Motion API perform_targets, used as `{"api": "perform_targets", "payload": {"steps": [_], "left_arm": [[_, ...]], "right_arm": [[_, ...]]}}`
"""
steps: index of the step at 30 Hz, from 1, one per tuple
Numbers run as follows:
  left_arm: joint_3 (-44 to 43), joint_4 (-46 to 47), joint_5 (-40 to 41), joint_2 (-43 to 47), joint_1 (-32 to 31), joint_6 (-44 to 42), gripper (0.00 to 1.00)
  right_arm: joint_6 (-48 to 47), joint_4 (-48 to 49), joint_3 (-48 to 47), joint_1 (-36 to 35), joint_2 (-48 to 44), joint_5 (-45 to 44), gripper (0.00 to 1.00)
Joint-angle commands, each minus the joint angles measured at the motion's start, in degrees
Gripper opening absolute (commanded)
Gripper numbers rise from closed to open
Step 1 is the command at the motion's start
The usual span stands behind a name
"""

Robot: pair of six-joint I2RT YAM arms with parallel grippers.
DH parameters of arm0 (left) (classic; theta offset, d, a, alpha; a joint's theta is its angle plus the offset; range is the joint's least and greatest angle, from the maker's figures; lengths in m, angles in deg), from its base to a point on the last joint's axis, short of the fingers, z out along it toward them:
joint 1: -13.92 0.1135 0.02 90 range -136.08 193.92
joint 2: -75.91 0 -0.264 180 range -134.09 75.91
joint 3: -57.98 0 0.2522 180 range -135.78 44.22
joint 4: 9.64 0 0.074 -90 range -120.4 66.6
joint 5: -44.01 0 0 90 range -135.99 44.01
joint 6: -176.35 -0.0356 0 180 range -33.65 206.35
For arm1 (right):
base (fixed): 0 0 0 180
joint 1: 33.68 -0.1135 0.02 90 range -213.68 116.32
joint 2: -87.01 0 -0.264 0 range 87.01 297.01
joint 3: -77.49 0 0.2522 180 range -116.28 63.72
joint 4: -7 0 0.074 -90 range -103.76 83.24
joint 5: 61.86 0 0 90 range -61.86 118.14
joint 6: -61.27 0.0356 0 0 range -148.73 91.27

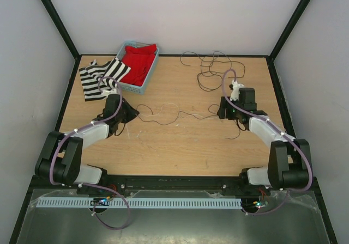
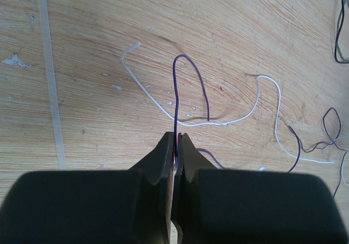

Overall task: Zip-tie the wires
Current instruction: Straighten the cable at the center of the board.

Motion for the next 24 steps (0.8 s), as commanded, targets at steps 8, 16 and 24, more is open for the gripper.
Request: {"api": "perform_targets", "payload": {"steps": [8,16,24], "left_arm": [[0.8,2.4,0.7,0.3,-0.5,-0.5,0.04],[0.8,2.7,0.4,0.1,-0.7,-0.4,0.04],[1.0,2.7,0.4,0.3,-0.6,-0.4,0.04]], "right_arm": [[-4.0,4.7,0.1,-2.9,5.5,-5.5,0.71],[-5.1,5.1,-1.7,-2.9,9.0,-4.7,0.73],[-6.1,4.6,-2.6,-3.0,11.8,-6.8,0.74]]}}
